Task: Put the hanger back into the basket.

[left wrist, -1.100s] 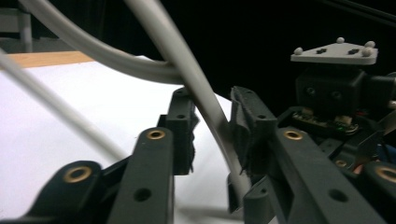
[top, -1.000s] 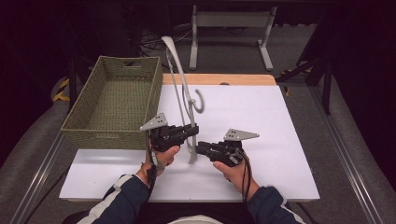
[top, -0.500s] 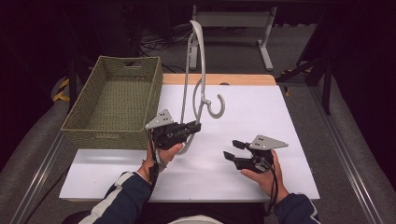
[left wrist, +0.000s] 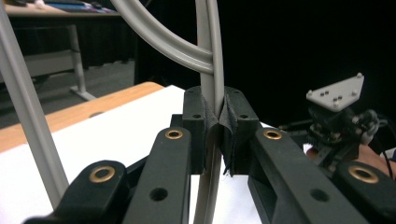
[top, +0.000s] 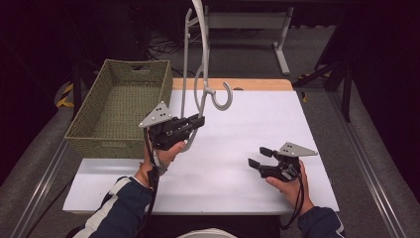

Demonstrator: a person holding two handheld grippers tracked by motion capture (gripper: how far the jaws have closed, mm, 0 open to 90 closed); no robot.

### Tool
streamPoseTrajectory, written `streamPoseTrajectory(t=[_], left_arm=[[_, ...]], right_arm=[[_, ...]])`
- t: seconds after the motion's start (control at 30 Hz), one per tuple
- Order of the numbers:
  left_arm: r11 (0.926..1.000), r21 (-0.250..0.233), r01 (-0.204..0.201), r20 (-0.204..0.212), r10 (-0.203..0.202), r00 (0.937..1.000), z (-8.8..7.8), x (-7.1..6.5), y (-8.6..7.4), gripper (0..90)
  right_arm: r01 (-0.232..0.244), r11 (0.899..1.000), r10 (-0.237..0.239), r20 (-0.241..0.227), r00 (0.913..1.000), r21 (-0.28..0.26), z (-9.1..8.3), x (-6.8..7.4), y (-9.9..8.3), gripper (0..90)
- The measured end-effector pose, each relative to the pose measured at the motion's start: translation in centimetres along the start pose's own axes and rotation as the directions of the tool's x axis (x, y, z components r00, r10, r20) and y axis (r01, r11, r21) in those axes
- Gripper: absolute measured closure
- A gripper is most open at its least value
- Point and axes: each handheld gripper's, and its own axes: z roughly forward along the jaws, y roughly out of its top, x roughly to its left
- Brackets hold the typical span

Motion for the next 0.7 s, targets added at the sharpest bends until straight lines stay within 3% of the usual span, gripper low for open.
streamPoseTrajectory(t=[0.17, 0.3, 0.7], left_arm=[[0.9996, -0.005, -0.030, -0.032, 0.029, 0.9990, -1.3, 0.0, 1.1, 81.7], [0.9985, 0.001, -0.055, -0.088, 0.055, 0.9947, -2.9, 0.6, 2.5, 81.7], [0.9946, 0.041, -0.095, -0.168, 0.101, 0.9806, -5.8, 2.7, 3.2, 81.7]], right_arm=[[0.059, 0.998, -0.060, 0.036, 0.9976, 0.014, 0.3, 0.6, 0.0, 31.2], [0.112, 0.993, -0.114, 0.060, 0.9917, 0.031, 0.7, 0.9, -0.2, 30.2], [0.158, 0.987, -0.158, 0.100, 0.9824, 0.005, 0.5, 1.7, 0.0, 27.3]])
